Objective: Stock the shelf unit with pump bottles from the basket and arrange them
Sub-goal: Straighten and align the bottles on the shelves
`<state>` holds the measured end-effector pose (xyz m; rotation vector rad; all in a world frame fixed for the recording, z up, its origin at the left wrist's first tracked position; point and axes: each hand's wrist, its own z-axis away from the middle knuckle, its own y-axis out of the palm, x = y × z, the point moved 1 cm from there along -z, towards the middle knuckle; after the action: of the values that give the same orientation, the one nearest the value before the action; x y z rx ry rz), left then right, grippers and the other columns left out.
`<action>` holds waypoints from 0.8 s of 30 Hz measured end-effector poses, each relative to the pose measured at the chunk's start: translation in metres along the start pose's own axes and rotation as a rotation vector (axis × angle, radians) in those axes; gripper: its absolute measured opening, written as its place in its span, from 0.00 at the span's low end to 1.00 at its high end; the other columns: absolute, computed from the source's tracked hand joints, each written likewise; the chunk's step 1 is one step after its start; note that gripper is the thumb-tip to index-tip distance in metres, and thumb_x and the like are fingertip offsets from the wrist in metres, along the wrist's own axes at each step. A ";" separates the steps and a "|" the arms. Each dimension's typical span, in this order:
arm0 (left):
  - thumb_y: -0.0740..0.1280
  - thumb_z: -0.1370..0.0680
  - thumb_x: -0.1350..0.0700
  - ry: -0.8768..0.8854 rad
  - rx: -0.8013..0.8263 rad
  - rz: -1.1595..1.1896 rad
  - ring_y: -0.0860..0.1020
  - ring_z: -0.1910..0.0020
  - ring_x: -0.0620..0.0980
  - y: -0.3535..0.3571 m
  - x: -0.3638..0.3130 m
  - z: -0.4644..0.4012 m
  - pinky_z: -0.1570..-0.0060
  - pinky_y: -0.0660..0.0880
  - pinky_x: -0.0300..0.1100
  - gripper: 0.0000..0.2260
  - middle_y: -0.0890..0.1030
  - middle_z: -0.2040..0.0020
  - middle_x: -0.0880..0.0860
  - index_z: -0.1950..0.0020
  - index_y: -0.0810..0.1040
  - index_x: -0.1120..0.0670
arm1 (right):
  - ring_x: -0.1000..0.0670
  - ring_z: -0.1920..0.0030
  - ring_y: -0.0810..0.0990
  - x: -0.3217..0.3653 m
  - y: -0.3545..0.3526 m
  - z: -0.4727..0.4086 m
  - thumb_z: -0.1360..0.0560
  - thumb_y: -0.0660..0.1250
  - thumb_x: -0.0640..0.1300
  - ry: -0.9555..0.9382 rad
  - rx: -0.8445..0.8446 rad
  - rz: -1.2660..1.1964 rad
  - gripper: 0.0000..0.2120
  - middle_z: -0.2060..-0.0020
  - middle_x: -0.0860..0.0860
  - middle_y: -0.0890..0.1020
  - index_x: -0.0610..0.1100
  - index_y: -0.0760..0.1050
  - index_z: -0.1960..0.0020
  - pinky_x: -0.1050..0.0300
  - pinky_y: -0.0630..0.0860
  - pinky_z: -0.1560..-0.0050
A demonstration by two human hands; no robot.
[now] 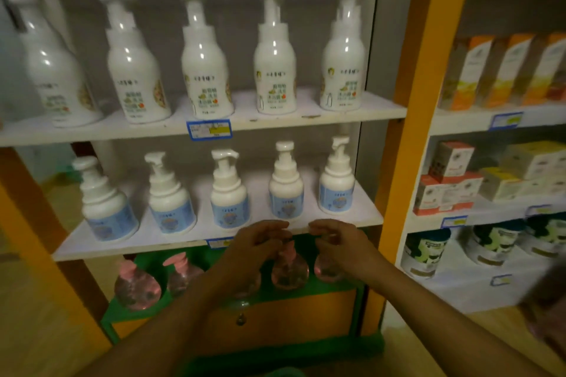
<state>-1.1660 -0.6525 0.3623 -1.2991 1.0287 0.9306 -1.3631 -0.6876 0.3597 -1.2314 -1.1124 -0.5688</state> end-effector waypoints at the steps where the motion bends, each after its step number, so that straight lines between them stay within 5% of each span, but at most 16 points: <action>1: 0.63 0.22 0.60 0.035 -0.007 0.004 0.81 0.51 0.39 -0.004 -0.017 -0.001 0.57 0.77 0.30 0.11 0.83 0.47 0.48 0.41 0.77 0.52 | 0.57 0.45 0.78 0.015 -0.010 0.002 0.23 0.64 0.41 -0.045 -0.031 0.033 0.12 0.45 0.56 0.79 0.53 0.74 0.42 0.58 0.77 0.45; 3: 0.63 0.22 0.58 0.111 -0.025 0.026 0.82 0.48 0.48 -0.010 -0.055 -0.004 0.50 0.79 0.41 0.10 0.83 0.47 0.51 0.43 0.78 0.52 | 0.60 0.47 0.78 0.046 -0.034 0.003 0.23 0.64 0.43 -0.140 -0.087 0.069 0.12 0.46 0.57 0.80 0.54 0.75 0.41 0.64 0.76 0.47; 5: 0.62 0.21 0.59 0.183 -0.040 0.047 0.82 0.48 0.53 -0.013 -0.094 -0.007 0.46 0.79 0.50 0.09 0.84 0.48 0.53 0.44 0.80 0.53 | 0.59 0.47 0.79 0.079 -0.062 0.005 0.24 0.65 0.43 -0.230 -0.152 0.065 0.12 0.47 0.58 0.81 0.55 0.76 0.43 0.59 0.78 0.45; 10: 0.63 0.22 0.60 0.425 -0.111 -0.039 0.78 0.48 0.34 -0.002 -0.184 -0.019 0.49 0.75 0.28 0.14 0.80 0.43 0.43 0.37 0.76 0.51 | 0.54 0.44 0.78 0.141 -0.127 -0.002 0.25 0.65 0.42 -0.338 -0.427 -0.020 0.14 0.45 0.55 0.80 0.53 0.75 0.40 0.60 0.79 0.48; 12: 0.63 0.23 0.61 0.444 -0.113 -0.112 0.76 0.44 0.36 0.006 -0.207 -0.033 0.46 0.74 0.29 0.19 0.76 0.39 0.44 0.32 0.69 0.50 | 0.53 0.40 0.76 0.157 -0.141 -0.010 0.24 0.65 0.41 -0.342 -0.474 0.016 0.21 0.39 0.53 0.77 0.50 0.69 0.33 0.59 0.77 0.45; 15: 0.64 0.24 0.61 0.422 -0.098 -0.188 0.73 0.35 0.47 0.020 -0.224 -0.052 0.36 0.72 0.45 0.28 0.70 0.30 0.49 0.27 0.60 0.50 | 0.48 0.33 0.70 0.168 -0.147 -0.025 0.24 0.64 0.40 -0.289 -0.416 0.031 0.28 0.30 0.50 0.69 0.48 0.59 0.27 0.51 0.72 0.38; 20: 0.65 0.25 0.63 0.388 -0.163 -0.223 0.74 0.38 0.49 0.032 -0.230 -0.070 0.49 0.74 0.35 0.25 0.72 0.33 0.52 0.31 0.62 0.50 | 0.47 0.32 0.71 0.158 -0.153 -0.048 0.24 0.64 0.41 -0.197 -0.319 0.089 0.27 0.30 0.48 0.70 0.49 0.60 0.27 0.54 0.72 0.41; 24: 0.64 0.26 0.65 0.353 -0.124 -0.247 0.73 0.37 0.49 0.028 -0.230 -0.075 0.36 0.72 0.48 0.26 0.74 0.34 0.50 0.31 0.64 0.48 | 0.48 0.34 0.73 0.152 -0.154 -0.059 0.25 0.66 0.41 -0.226 -0.309 0.095 0.25 0.33 0.50 0.74 0.52 0.64 0.29 0.56 0.74 0.44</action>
<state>-1.2655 -0.7192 0.5744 -1.6934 1.0579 0.5959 -1.4119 -0.7565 0.5677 -1.6399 -1.1750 -0.5533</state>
